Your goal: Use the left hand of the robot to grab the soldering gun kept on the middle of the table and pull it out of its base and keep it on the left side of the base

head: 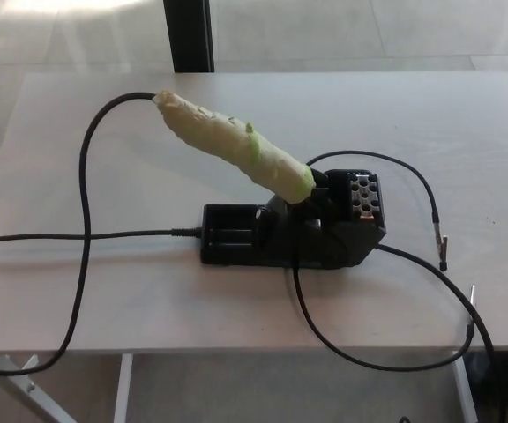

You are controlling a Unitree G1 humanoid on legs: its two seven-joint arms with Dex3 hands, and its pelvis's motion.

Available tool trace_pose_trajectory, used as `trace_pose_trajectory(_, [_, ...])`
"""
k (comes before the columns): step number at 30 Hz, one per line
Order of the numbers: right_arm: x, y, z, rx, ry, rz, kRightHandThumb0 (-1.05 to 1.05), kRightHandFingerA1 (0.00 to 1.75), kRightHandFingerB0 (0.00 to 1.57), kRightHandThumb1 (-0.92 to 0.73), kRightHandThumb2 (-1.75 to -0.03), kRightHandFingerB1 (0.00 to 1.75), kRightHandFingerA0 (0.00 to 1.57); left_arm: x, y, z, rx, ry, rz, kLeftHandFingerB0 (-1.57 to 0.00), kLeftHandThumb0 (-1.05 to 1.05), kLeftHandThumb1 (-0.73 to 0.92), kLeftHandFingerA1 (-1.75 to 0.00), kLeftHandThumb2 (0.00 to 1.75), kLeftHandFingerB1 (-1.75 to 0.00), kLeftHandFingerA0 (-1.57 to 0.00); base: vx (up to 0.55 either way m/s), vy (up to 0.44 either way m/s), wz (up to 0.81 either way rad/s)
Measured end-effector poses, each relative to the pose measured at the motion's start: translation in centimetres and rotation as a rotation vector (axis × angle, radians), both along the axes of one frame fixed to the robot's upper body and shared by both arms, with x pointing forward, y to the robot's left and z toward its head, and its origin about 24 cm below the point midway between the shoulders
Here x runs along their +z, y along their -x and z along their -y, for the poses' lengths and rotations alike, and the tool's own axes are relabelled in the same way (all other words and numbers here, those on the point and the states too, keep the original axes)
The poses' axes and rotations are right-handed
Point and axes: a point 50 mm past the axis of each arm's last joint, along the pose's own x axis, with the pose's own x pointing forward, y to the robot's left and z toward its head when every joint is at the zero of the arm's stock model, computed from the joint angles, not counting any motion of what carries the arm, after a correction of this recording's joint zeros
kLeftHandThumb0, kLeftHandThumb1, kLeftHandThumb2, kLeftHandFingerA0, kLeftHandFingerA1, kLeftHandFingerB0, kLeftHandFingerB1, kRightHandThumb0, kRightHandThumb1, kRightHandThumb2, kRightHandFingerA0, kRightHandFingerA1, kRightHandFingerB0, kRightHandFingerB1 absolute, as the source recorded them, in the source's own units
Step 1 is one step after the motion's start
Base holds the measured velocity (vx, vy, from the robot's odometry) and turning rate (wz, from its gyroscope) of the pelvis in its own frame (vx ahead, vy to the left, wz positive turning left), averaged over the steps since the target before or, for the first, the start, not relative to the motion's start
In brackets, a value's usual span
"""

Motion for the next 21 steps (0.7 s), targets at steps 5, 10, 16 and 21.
trace_pose_trajectory(5, [0.0, -0.1, 0.0, -0.003, -0.013, 0.018, -1.05, 0.52, 0.22, -0.56, -0.94, 0.32, 0.37, 3.1, -3.1, -0.7, 0.052, -0.078, 0.183, -0.27, -0.31, 0.71, -0.43, 0.61, -0.35, -0.35, 0.0, 0.0, 0.0])
trace_pose_trajectory(10, [0.0, -0.2, 0.0, -0.009, -0.026, 0.029, -1.05, 0.52, 0.23, -0.56, -0.94, 0.33, 0.38, 9.9, -9.1, -0.7, 0.027, -0.199, 0.474, -0.34, -0.3, 0.67, -0.7, 0.59, -0.43, -0.46, 0.0, 0.0, 0.0])
trace_pose_trajectory(16, [-0.1, -0.1, -0.1, -0.009, -0.032, 0.027, -1.05, 0.51, 0.24, -0.56, -0.95, 0.32, 0.38, 17.3, -14.1, 2.0, -0.112, -0.311, 0.722, -0.4, -0.29, 0.65, -0.54, 0.59, -0.43, -0.39, 0.0, 0.0, 0.0])
trace_pose_trajectory(21, [-0.2, -0.1, -0.1, -0.009, -0.039, 0.027, -1.05, 0.52, 0.25, -0.56, -0.93, 0.32, 0.39, 23.8, -18.2, 6.5, -0.281, -0.418, 0.909, -0.43, -0.41, 0.68, -0.6, 0.59, -0.44, -0.43, 0.0, 0.0, 0.0])
